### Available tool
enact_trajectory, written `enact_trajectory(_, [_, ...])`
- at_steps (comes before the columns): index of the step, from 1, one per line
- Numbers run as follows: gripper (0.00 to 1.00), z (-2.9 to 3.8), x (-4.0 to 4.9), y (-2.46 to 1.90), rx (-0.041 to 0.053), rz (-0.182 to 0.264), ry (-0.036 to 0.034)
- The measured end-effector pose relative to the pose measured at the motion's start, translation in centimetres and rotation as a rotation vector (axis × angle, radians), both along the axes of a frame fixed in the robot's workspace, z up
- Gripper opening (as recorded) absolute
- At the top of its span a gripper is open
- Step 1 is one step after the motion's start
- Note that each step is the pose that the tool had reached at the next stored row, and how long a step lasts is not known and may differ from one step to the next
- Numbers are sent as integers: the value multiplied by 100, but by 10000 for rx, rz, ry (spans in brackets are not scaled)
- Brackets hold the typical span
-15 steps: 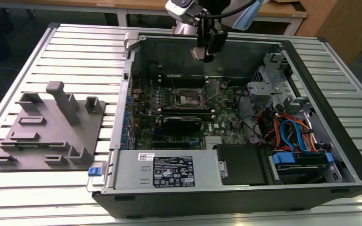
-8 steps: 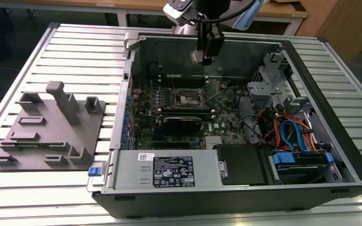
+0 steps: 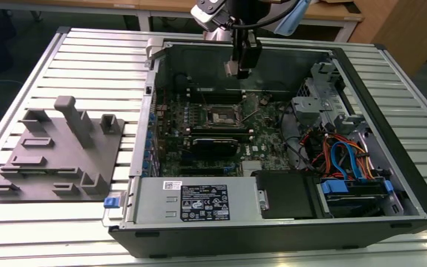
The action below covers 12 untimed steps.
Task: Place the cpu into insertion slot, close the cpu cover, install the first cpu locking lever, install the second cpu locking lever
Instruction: 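Place the cpu into insertion slot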
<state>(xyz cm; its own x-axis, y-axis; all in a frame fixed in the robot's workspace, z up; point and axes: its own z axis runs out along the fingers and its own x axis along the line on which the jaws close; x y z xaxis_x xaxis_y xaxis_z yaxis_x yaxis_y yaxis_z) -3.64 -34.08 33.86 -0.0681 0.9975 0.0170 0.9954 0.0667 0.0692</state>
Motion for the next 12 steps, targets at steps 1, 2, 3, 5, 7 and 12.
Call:
enact_trajectory(1, [54,0,0,0,0,0,0])
enact_trajectory(2, [54,0,0,0,0,0,0])
enact_trajectory(3, [54,-1,0,0,-1,0,1])
enact_trajectory(5, [54,-4,0,0,-1,0,0])
enact_trajectory(7, [54,-11,0,0,0,0,0])
enact_trajectory(12, [54,-45,0,0,0,-14,11])
